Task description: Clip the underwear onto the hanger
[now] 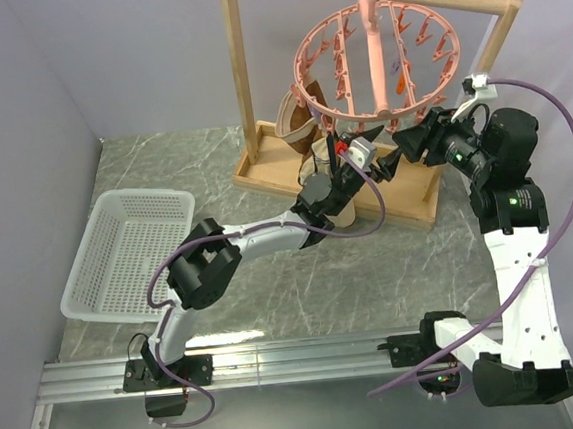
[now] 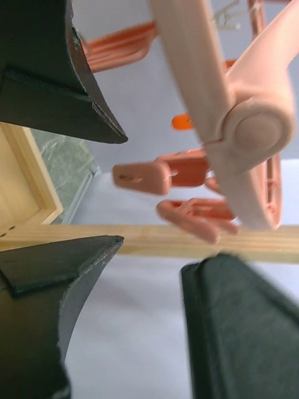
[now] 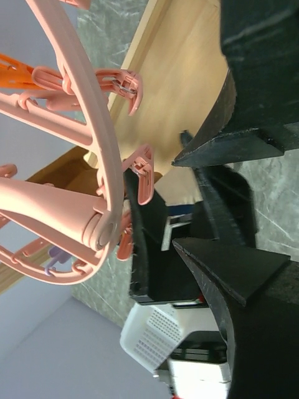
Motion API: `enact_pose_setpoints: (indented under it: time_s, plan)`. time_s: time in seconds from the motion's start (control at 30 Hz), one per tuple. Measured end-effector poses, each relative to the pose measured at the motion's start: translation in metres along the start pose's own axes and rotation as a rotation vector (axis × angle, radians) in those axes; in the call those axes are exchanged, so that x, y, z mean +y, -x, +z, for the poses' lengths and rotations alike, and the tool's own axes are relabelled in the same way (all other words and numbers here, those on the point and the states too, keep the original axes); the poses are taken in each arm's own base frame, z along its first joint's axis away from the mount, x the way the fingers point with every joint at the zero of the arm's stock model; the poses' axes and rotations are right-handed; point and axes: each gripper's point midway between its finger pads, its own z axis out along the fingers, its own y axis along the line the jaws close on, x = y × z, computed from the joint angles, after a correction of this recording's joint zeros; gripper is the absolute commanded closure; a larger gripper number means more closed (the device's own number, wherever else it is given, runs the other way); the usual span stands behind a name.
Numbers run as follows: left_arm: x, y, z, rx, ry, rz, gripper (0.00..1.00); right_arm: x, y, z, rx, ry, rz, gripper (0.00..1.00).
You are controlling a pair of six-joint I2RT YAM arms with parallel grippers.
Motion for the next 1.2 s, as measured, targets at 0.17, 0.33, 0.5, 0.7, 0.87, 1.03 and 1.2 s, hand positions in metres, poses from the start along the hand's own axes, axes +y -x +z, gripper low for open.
enact_pose_setpoints:
  time_s: [0.17,0.33,0.5,0.7,0.87,1.03,1.2]
  plan:
    - [0.008,0.009,0.008,-0.032,0.037,0.011,0.52,-0.001,0.0,-0.003,0.007,0.029,-0.005,0.42]
    - [0.007,0.006,0.01,-0.033,0.036,0.006,0.78,-0.001,-0.002,-0.003,0.025,0.068,-0.016,0.44]
    - [0.004,0.006,0.01,-0.031,0.019,-0.002,0.93,0.0,-0.009,0.002,0.056,0.118,-0.041,0.44]
    - [0.005,0.007,0.002,-0.02,0.0,-0.002,1.0,-0.004,-0.03,0.013,0.047,0.194,-0.107,0.42]
    - [0.007,0.013,-0.002,-0.019,-0.005,0.001,1.0,-0.009,-0.032,0.025,0.021,0.217,-0.117,0.41]
    - [0.003,0.012,-0.004,-0.015,-0.03,0.002,1.0,-0.005,-0.016,0.03,-0.046,0.246,-0.143,0.41]
    - [0.001,0.015,-0.005,-0.015,-0.045,0.002,1.0,0.006,-0.011,0.034,-0.075,0.283,-0.167,0.41]
